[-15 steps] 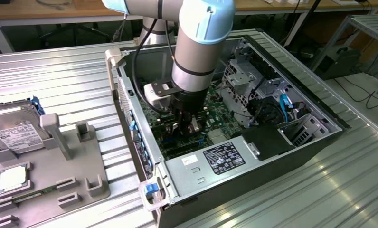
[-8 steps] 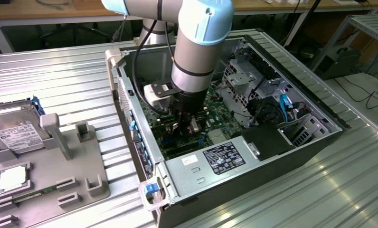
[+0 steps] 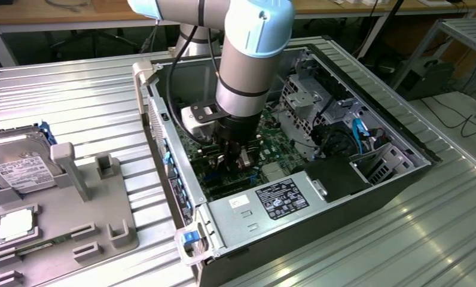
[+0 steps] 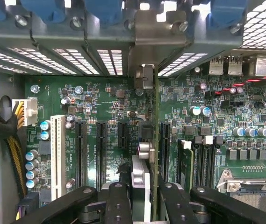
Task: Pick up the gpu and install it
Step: 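Insert the gpu into the slot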
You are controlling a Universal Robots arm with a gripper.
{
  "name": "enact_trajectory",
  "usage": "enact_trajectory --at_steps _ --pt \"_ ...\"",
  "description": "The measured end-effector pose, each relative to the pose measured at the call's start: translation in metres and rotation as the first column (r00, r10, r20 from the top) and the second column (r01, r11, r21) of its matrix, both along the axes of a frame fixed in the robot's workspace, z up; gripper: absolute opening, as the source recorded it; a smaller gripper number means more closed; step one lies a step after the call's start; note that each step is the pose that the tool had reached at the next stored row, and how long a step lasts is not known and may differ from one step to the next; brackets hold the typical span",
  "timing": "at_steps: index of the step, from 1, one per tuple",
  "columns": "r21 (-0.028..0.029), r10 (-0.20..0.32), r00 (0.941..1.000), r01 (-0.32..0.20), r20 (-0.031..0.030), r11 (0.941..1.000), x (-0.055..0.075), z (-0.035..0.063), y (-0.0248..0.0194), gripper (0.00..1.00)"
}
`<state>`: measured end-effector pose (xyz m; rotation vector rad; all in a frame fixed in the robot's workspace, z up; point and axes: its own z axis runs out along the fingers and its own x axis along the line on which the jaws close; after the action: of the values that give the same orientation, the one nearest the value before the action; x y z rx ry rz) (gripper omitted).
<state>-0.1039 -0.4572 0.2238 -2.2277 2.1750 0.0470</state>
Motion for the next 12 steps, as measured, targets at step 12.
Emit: enact_trajectory --at_steps 12 --pt "0.0004 0.0 1.0 0.0 0.007 1.0 0.0 0.0219 0.0002 0.35"
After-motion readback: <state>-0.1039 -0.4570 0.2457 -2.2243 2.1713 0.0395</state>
